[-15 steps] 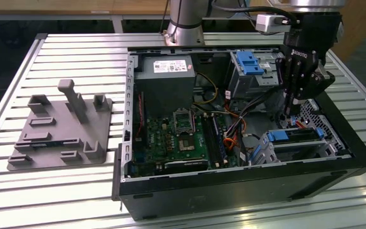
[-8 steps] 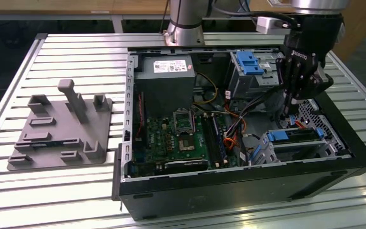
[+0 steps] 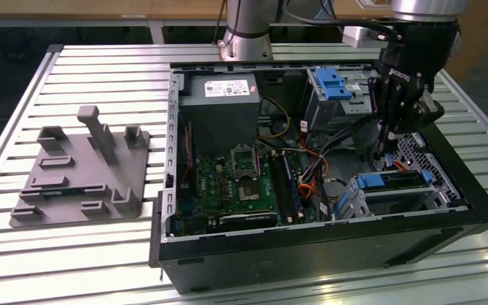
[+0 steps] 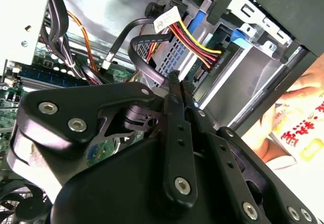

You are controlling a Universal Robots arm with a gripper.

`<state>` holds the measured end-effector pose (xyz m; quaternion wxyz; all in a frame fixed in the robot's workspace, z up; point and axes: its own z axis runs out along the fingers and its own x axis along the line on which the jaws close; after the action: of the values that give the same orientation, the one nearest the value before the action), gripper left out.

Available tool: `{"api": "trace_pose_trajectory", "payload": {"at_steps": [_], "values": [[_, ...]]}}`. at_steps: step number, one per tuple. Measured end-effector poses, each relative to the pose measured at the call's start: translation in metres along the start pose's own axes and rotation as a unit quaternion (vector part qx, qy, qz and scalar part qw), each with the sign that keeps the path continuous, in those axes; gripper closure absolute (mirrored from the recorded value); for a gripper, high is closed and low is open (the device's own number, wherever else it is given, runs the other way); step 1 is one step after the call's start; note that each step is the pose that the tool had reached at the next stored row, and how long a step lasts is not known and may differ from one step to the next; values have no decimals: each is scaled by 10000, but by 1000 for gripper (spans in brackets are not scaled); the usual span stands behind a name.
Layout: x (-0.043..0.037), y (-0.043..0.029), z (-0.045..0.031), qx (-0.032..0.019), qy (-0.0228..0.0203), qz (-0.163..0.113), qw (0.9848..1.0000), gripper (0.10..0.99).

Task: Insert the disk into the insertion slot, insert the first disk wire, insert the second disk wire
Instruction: 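Insert the second disk wire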

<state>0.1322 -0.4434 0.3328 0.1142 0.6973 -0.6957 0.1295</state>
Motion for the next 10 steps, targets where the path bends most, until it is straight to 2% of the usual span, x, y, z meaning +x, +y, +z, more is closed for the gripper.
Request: {"api": "trace_pose_trajectory", "payload": {"at_steps": [1, 3, 8, 10], "values": [[1, -7, 0, -4, -1, 0, 10000, 945], [1, -39, 1, -51, -1, -16, 10000, 945], [1, -111, 0, -283, -2, -100, 9995, 945], [12, -133, -4, -347, -3, -124, 9993, 945]]}}
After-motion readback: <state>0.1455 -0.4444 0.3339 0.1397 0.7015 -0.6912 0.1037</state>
